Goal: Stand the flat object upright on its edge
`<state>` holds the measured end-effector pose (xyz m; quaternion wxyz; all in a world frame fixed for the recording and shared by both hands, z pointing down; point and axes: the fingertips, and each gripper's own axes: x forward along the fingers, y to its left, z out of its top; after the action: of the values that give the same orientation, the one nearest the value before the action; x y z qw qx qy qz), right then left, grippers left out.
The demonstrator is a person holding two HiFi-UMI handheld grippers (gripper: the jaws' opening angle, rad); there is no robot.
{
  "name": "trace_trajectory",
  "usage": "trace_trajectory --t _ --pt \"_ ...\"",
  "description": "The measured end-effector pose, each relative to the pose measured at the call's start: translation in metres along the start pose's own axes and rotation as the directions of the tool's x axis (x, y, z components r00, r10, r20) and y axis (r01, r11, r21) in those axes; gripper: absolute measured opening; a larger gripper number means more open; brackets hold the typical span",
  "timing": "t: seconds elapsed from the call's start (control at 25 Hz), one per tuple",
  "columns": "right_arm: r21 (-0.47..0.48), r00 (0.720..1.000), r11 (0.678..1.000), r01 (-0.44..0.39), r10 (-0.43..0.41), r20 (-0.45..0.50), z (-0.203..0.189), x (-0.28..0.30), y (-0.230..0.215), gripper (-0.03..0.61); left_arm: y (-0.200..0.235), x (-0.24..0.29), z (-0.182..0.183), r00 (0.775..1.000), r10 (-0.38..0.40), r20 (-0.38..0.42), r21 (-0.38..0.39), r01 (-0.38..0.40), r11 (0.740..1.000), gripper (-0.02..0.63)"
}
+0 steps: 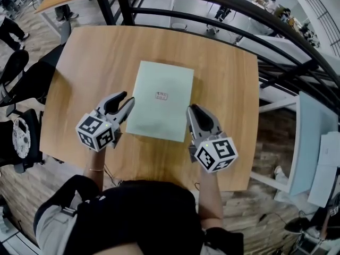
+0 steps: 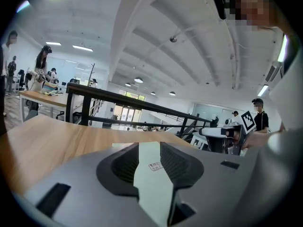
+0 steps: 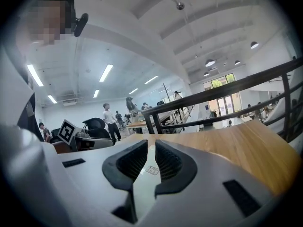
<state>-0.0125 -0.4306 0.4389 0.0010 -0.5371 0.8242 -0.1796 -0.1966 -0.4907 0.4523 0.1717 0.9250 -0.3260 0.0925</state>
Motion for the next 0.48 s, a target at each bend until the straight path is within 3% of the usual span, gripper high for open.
trace_trajectory --t 0.12,0.24,0.48 --pt "0.027 1.0 1.0 0.012 -0.011 -0.026 -0.006 0.012 -0.01 0.045 0.014 0.011 -0.004 1.0 0.005 -0.017 -0.014 -0.005 1.0 0.133" --pt "0.056 0.998 0.998 0.021 -0.018 -0.052 -0.013 0.025 -0.02 0.13 0.028 0.021 -0.008 0.999 0.009 -0.032 -0.027 -0.01 1.0 0.14" --pt "0.082 0.993 0.995 0.05 -0.041 -0.108 -0.031 0.05 -0.04 0.148 0.053 0.038 -0.022 0.996 0.014 -0.085 -0.051 -0.018 0.999 0.162"
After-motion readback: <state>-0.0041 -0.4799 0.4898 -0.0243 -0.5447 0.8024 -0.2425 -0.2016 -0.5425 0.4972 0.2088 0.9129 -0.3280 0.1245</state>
